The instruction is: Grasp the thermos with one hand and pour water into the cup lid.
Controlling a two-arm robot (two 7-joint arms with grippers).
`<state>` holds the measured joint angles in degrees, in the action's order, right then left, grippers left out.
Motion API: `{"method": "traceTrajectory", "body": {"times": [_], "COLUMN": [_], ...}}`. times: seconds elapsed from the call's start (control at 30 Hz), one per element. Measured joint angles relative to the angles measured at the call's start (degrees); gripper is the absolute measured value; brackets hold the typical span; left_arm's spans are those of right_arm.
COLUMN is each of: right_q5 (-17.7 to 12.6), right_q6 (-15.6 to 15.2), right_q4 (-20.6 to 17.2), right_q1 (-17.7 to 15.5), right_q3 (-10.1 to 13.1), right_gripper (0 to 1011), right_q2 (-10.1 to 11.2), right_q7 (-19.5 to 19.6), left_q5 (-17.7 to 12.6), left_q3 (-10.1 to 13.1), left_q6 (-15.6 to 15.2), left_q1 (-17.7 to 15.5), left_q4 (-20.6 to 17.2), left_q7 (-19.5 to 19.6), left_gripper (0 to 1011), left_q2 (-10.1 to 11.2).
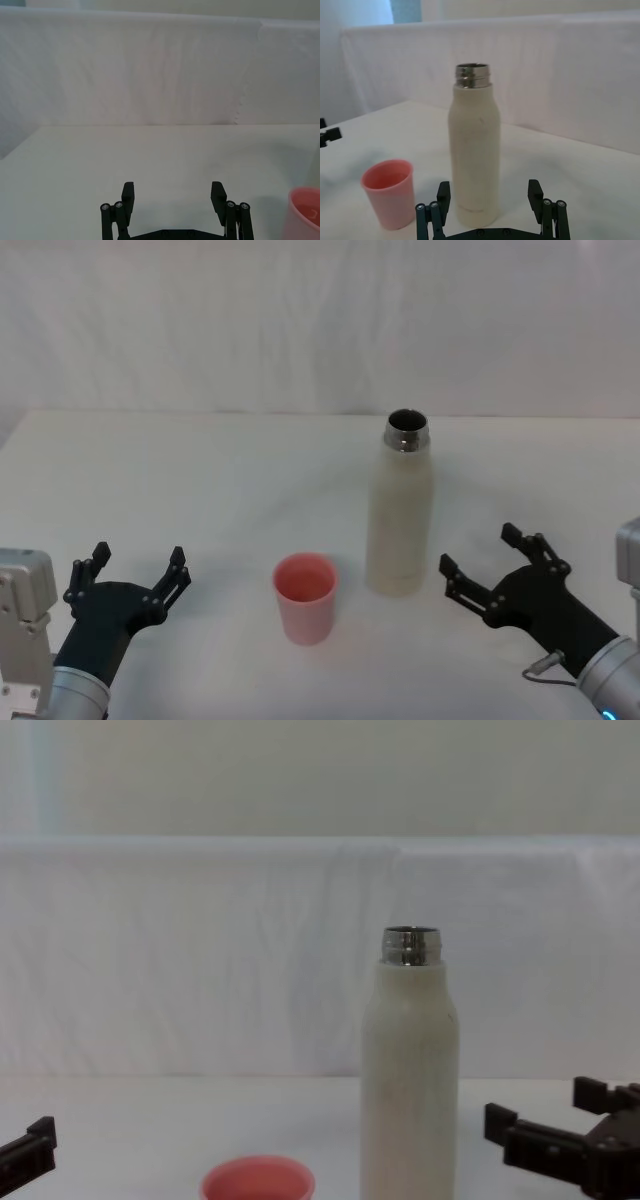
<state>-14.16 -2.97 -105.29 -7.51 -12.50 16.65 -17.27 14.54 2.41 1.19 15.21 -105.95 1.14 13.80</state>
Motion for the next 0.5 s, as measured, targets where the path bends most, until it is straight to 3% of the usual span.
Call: {"method": "traceTrajectory", "body": {"times": [0.5], "right_q5": [-1.36], "right_q6": [-0.31], "right_q4": [5.35], "right_q1": [4.99], "right_q3": [-4.12], "right_gripper": [1000], "right_q2": [0.18], "right_q7": [-0.83], "left_q5": [0.00], "left_q3": [0.00], "left_q6": [0.00], "left_q1": [0.00], "left_q4": [0.00], "left_q7": [0.00], "left_gripper": [1001], "left_q2": [0.00]}}
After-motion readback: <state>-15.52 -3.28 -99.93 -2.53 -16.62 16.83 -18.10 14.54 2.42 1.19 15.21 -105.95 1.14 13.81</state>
